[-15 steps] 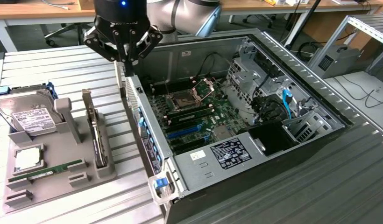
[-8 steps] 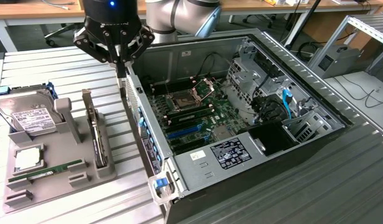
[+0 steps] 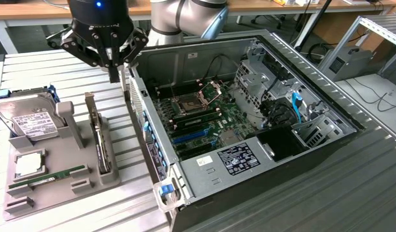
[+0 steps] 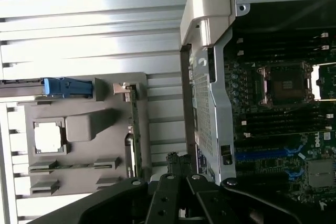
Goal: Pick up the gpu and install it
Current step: 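Reach for the gpu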
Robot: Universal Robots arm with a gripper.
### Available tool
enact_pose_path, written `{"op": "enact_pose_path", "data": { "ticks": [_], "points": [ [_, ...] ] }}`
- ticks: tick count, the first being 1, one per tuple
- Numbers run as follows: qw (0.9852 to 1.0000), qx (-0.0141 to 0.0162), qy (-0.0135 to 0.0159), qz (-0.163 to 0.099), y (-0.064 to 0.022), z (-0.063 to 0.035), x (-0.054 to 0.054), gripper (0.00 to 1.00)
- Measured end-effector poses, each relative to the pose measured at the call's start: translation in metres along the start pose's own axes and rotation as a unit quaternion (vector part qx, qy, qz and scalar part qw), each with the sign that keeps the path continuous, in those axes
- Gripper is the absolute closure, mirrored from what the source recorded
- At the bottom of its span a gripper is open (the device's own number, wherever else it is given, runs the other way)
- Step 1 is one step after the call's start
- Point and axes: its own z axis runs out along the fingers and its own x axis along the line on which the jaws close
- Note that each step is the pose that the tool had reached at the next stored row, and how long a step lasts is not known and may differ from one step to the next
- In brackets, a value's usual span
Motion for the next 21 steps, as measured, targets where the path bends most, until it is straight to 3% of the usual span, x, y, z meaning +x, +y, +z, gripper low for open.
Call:
{"op": "enact_pose_path", "data": {
  "ticks": [9,21],
  "points": [
    [1.0,0.0008,0.0,0.0,-0.0022,-0.0009,0.03,0.89],
    [1.0,0.0008,0.0,0.0,-0.0035,-0.0011,0.048,0.89]
  ]
}}
